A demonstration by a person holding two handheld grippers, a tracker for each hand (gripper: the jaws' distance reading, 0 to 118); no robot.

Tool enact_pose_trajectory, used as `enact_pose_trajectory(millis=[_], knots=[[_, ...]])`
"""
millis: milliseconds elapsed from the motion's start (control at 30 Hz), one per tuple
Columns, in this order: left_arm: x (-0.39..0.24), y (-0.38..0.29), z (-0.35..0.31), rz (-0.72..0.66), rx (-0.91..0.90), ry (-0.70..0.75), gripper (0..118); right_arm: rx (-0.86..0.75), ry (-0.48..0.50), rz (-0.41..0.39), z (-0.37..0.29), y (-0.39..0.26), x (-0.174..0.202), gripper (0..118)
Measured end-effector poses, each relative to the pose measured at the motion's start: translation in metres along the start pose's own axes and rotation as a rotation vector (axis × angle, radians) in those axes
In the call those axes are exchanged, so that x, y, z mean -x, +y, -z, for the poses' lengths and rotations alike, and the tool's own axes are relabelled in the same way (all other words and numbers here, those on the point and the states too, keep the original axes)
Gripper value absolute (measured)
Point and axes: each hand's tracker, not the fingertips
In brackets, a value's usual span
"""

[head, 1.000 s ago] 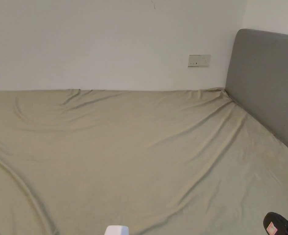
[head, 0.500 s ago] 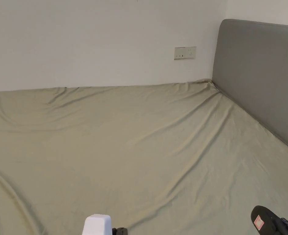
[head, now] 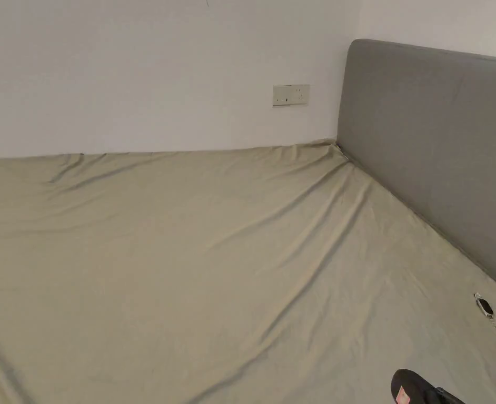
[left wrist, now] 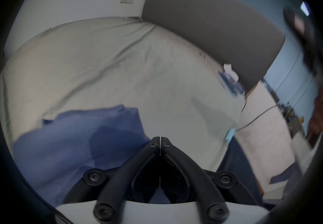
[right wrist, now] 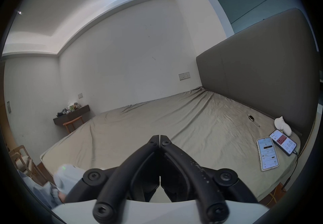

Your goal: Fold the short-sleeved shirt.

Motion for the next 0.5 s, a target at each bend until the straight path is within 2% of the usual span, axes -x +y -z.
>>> enact_pose_trajectory(millis=[100, 133, 167, 300, 367, 433, 500], knots=[[0.01, 0.014, -0.054, -0.063, -0.157, 0.031, 0, 0.04, 0.05, -0.023, 0.015, 0.005, 0.011, 1], [0.061, 0.018, -0.051, -0.162, -0.181, -0.004, 0, 0.067, 0.077, -0.042, 0.023, 0.004, 0.018, 1], [0.076, 0.02, -0.069, -0.218, -0.223, -0.003, 0, 0.105, 0.095, -0.063, 0.033, 0.003, 0.027, 1], [0.144, 0.011, -0.134, -0.48, -0.351, -0.021, 0, 0.326, 0.183, -0.157, 0.082, -0.019, 0.062, 1], [0.182, -0.001, -0.158, -0.585, -0.395, -0.017, 0, 0.471, 0.228, -0.23, 0.112, -0.041, 0.077, 1], [0.222, -0.011, -0.176, -0.638, -0.409, 0.028, 0, 0.597, 0.244, -0.285, 0.133, -0.062, 0.093, 1], [0.248, -0.023, -0.188, -0.67, -0.392, 0.064, 0, 0.704, 0.233, -0.306, 0.154, -0.082, 0.098, 1]])
